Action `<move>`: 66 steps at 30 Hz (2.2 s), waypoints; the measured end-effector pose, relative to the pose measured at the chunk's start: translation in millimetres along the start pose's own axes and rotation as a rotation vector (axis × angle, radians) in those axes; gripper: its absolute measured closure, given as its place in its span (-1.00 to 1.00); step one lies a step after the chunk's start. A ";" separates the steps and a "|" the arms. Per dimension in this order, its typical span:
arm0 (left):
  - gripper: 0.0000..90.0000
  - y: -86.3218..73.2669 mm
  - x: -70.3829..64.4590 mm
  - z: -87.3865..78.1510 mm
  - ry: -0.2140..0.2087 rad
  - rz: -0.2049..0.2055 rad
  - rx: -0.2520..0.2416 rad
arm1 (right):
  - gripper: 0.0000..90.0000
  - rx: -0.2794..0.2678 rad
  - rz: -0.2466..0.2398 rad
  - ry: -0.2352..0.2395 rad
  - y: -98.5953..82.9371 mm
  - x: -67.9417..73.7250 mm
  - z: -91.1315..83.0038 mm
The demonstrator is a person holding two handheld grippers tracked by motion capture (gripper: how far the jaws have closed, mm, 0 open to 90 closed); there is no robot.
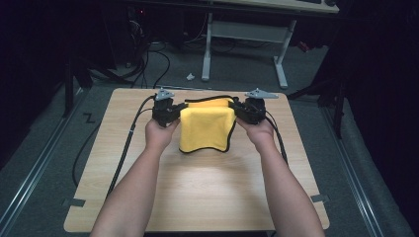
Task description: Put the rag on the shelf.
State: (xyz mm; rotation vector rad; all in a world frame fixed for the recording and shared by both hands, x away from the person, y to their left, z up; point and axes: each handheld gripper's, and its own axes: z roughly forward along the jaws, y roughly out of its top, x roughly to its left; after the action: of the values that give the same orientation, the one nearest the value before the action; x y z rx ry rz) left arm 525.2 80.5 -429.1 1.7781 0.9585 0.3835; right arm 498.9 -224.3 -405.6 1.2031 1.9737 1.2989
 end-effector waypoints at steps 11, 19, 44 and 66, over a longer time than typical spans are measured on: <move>0.92 -13.4 1.5 8.1 -0.016 -0.028 0.039 | 0.78 0.025 0.019 -0.009 -14.7 -4.1 6.3; 0.92 -25.1 4.0 9.7 -0.022 -0.033 0.063 | 0.75 0.060 0.046 0.008 -28.0 -7.1 15.6; 0.76 -31.8 0.0 7.7 -0.041 -0.018 0.113 | 0.24 0.086 0.066 -0.058 -30.1 -15.5 6.8; 0.34 -49.0 21.0 -41.8 0.029 -0.067 0.068 | 0.17 0.012 0.038 -0.132 -19.2 -22.6 -43.1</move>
State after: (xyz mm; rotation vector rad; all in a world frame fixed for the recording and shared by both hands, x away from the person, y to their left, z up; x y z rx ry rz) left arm 490.5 130.2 -459.1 1.8007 1.0596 0.3389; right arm 469.1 -267.3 -405.9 1.3040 1.8760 1.1953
